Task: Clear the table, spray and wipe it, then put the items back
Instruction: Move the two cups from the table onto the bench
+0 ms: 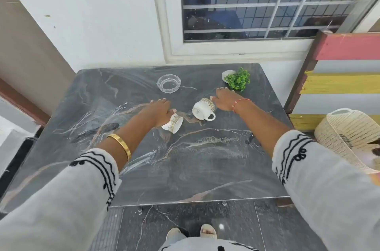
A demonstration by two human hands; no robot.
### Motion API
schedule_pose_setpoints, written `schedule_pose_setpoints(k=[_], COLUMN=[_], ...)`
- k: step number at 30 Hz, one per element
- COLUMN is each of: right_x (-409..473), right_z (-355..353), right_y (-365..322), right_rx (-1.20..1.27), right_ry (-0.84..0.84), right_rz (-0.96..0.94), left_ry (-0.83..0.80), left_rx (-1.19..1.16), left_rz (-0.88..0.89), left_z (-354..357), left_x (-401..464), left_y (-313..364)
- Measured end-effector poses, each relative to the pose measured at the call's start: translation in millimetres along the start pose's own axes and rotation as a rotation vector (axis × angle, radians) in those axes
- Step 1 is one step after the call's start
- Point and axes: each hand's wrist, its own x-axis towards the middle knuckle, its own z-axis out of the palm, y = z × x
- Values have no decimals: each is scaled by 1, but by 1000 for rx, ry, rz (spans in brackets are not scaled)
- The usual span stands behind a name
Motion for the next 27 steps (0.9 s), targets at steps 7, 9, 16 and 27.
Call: schedule_pose_setpoints(k=[7,9,16,27], right_x=[5,8,23,41], right_z=[25,36,76,87], right_y=[8,10,11,1], right_rx=[219,290,507,768], right_ry=[100,177,123,162], right_rz=[14,89,346,531], left_ry=[-53,-61,-79,78], left_rx=[51,130,321,308], left_rz=[23,87,269,317], left_z=[29,34,51,57], left_x=[5,15,40,53], left_y=[-7,-10,-21,-24])
